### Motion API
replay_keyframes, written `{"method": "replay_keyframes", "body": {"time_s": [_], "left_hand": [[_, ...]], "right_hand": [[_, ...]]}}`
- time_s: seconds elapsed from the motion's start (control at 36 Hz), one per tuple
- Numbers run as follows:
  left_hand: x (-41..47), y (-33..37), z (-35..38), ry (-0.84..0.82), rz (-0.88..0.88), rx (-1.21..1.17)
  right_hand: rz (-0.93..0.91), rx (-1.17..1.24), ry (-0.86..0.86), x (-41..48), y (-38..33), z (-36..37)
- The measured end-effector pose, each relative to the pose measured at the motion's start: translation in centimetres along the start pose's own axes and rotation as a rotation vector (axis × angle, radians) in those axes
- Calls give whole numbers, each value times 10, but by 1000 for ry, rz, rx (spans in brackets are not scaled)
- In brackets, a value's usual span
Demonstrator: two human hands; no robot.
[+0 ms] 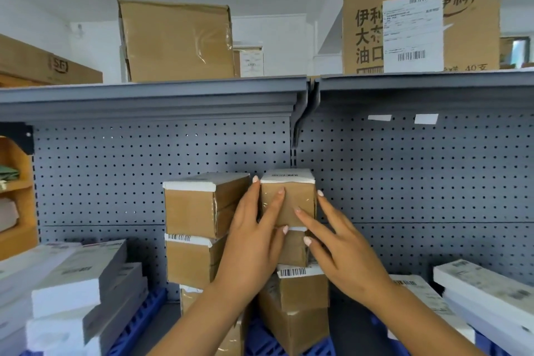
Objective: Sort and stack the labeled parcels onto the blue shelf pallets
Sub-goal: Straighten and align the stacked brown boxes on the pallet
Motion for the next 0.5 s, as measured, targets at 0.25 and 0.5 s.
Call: {"method": "replay_keyframes", "body": {"time_s": [0.25,0.5], "left_hand": [[-20,21,-15,-38,63,37],[-72,33,-31,-131,137,27]], "right_hand": [[20,-70,21,-30,-4,-19],[51,-64,-44,-80,-34,-18]]}}
Point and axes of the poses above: each hand's wrist, its own x-axis towards the middle knuckle, its own z-axis out of the palm, y = z × x, the point moved 6 cm from there along x, towards the middle knuckle, and after that the axes turned 12 degrees about z, right-handed, at the moved point
